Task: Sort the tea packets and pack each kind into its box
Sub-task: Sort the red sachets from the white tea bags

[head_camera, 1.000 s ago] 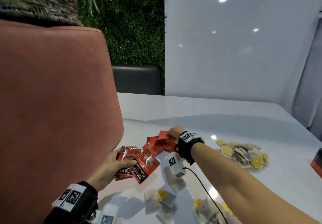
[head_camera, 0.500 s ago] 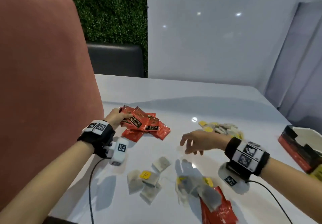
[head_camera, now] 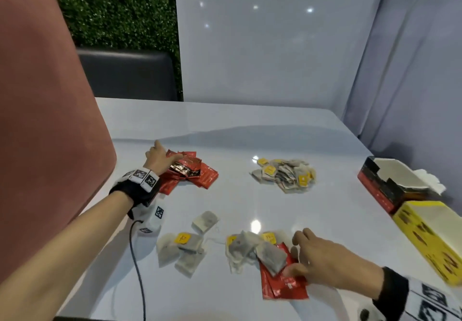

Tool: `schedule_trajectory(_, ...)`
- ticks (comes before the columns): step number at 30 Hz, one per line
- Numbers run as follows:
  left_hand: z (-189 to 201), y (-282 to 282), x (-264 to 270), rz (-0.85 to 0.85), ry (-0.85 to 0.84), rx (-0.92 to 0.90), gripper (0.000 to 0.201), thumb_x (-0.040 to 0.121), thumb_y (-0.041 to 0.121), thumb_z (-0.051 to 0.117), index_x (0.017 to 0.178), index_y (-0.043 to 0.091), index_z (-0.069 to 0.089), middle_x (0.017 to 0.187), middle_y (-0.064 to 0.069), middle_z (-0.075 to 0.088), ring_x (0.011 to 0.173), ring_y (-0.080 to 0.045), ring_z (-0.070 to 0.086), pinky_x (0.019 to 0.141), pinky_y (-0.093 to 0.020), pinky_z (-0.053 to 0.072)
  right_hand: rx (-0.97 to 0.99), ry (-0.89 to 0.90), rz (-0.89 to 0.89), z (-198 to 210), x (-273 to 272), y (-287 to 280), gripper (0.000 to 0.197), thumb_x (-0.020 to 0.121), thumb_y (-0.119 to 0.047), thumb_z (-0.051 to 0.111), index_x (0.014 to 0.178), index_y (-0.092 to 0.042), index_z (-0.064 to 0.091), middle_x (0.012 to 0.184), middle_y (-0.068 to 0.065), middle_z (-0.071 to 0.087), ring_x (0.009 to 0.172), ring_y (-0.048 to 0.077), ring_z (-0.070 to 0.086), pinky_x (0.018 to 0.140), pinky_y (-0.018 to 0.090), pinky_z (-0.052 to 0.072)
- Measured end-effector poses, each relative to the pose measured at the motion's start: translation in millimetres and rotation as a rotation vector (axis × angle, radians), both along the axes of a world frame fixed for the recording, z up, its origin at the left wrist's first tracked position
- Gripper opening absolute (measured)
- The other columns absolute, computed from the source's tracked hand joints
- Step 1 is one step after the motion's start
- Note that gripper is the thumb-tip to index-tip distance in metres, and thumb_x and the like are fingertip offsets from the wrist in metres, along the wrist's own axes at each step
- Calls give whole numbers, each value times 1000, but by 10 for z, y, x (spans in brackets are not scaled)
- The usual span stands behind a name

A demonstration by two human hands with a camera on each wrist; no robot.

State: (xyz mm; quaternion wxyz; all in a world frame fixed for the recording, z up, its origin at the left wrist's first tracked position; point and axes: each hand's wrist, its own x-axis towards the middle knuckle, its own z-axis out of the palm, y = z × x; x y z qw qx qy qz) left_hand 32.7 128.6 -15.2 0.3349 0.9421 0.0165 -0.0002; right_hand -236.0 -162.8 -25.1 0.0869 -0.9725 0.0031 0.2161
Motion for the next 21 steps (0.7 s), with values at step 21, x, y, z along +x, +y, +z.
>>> schedule_trajectory(21,43,25,-1249,-595,276,278,70,84,31,66,143,22,29,143,-10,40,126,-20,45,98,-28,38,329,-138,-142,-159,189,-54,36,75,-18,70,104,-15,48,104,3,63,93,20,61,77,33,51)
